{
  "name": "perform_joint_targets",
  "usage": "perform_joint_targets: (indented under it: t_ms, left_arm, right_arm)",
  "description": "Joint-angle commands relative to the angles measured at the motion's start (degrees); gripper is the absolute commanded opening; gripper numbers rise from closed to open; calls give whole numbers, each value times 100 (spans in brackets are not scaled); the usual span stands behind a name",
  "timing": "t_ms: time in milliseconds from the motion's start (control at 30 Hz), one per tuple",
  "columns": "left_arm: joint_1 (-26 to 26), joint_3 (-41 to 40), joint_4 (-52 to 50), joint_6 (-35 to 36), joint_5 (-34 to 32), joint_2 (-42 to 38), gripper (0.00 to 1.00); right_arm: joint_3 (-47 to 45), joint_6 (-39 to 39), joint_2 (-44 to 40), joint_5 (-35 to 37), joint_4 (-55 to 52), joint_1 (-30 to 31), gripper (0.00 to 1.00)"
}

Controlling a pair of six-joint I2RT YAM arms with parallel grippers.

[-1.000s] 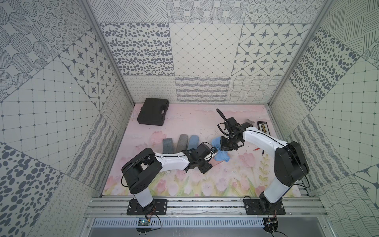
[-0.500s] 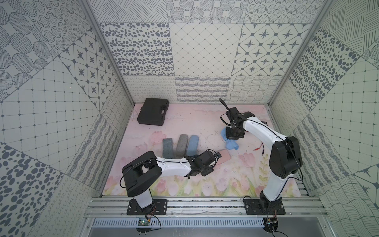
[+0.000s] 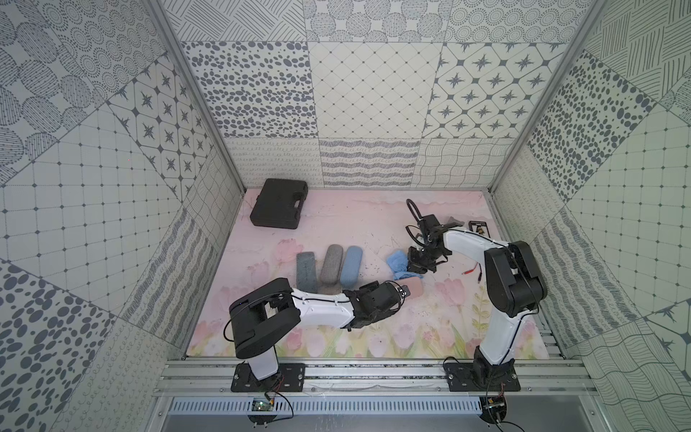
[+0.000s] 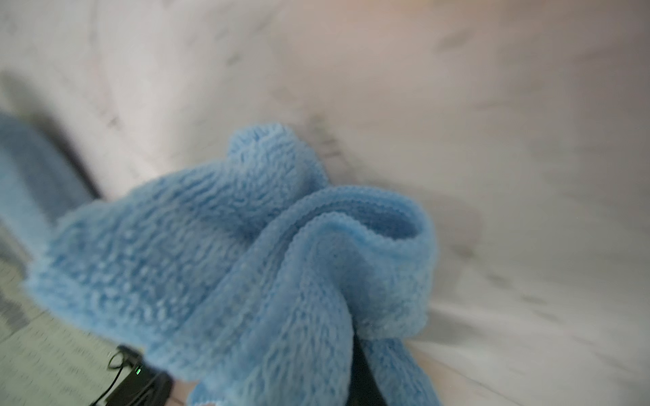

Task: Wipe the eyeglass case
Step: Wipe the dirt from the eyeglass case.

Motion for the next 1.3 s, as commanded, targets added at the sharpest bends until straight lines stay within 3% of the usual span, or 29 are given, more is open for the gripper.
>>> perform_joint_targets:
  t_ms: [0,133,233,333,433,500,567,633,667,833,1033,1167,1267]
  left_arm:
    - [32,162,-320,-359,-713,204,0]
    - [28,296,-425,-461,-526,246,0]
    - [28,331,-471,-535,-481,251,0]
    - [57,291,-546,-692,-398,238,0]
    - [141,280,-735,-964,-219,227,0]
    - [199,250,-799,-1120,-45,197,0]
    - [237,244,-835,-1199,125,183,0]
    - [273,254,-879,-1200,311,192,0]
    - [298,277,-911,-1192,385,208,0]
    - [428,371,-1000,-1156,944,250,0]
    - [723,534,-1223,-1367,1617,361,0]
    - [968,629,-1421,-1669,2077,399,0]
    - [1074,688,-1535,-1918,2348,454,0]
  right_arm:
    - [362,-403,-285,1784,-1231,284,0]
    - [1400,-256,-84,1390,-1221,1115,0]
    - [1726,-17,253,175,-942,1532,0]
    - [934,339,222,-1075,-188,1418,0]
    - [-212,398,-114,-1501,308,749,0]
    - [-682,186,-274,-1352,209,112,0]
    - [-605,-231,-347,-392,-319,-277,0]
    - [-203,-551,-373,875,-833,-304,0]
    - [-6,-633,-363,1169,-976,-300,0]
    - [942,-1065,-168,1779,-1105,53,0]
    - [1338,-1470,680,1487,-1230,690,0]
    - [666,-1399,377,1098,-974,686,0]
    - [-8,-1264,-45,217,-712,604,0]
